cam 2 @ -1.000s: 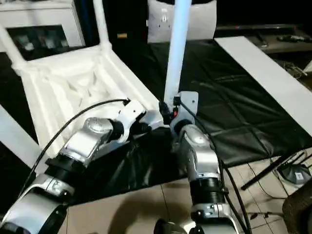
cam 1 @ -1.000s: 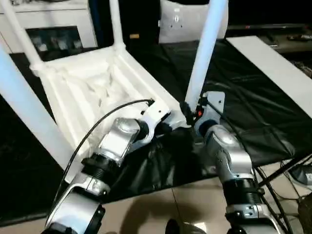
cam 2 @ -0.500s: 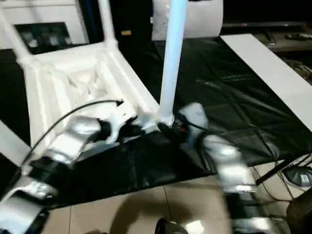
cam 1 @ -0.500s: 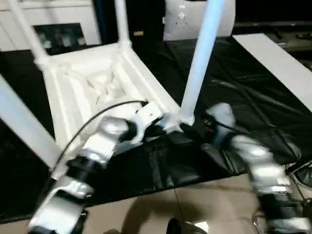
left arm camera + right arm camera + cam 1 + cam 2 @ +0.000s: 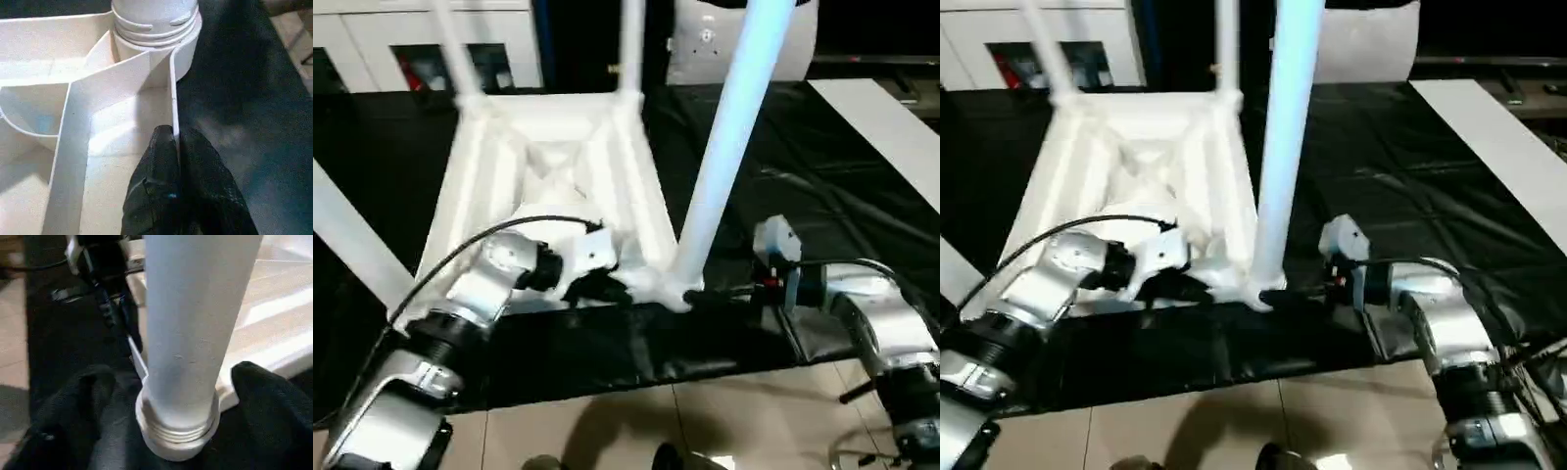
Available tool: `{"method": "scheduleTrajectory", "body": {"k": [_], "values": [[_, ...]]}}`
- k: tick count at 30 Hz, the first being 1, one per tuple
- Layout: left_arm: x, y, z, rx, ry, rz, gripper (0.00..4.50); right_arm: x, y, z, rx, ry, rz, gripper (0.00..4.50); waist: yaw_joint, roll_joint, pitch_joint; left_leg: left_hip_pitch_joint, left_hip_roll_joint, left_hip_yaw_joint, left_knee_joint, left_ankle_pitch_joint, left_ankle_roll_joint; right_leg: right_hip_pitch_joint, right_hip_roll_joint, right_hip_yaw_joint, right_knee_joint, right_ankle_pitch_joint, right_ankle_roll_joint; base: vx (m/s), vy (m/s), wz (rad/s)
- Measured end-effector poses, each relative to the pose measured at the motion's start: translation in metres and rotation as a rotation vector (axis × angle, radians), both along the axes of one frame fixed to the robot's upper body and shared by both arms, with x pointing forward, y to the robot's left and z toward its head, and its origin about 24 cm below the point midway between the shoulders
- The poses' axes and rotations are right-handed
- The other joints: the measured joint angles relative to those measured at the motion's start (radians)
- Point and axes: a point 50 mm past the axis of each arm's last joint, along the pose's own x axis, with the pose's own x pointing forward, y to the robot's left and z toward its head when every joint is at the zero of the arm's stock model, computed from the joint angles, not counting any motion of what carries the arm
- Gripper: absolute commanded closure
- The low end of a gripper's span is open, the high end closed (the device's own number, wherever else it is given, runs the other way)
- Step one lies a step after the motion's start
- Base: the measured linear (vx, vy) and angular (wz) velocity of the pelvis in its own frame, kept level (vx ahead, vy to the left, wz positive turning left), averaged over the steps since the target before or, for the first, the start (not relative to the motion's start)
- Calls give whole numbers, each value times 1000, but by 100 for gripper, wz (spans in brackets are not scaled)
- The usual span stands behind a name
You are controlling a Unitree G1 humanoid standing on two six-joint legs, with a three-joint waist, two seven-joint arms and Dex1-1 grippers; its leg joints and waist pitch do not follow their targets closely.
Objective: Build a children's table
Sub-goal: Rotate leg to tighten
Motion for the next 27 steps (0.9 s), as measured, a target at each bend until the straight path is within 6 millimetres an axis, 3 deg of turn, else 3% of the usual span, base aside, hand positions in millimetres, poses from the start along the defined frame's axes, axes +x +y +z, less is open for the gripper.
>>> {"method": "scheduleTrajectory", "body": {"k": [7, 19, 27], "values": [[-4, -2, 0, 28, 5, -110, 450, -4, 6, -3, 7, 90, 132, 122, 23, 0, 0, 0, 0, 2, 1, 0, 0, 0, -1, 0, 1, 0, 0, 0, 0, 0], [-7, -2, 0, 48, 24, -177, 450, -6, 2, -1, -6, 148, 210, 216, 24, -1, -1, 0, 1, 2, 1, 0, 0, 0, -1, 0, 1, 0, 0, 0, 0, 0], [-8, -2, 0, 52, 25, -189, 450, -6, 4, -1, -11, 173, 225, 246, 25, -3, -2, 0, 2, 3, 2, 0, 0, 1, -1, 0, 1, 0, 0, 0, 0, 0]]}}
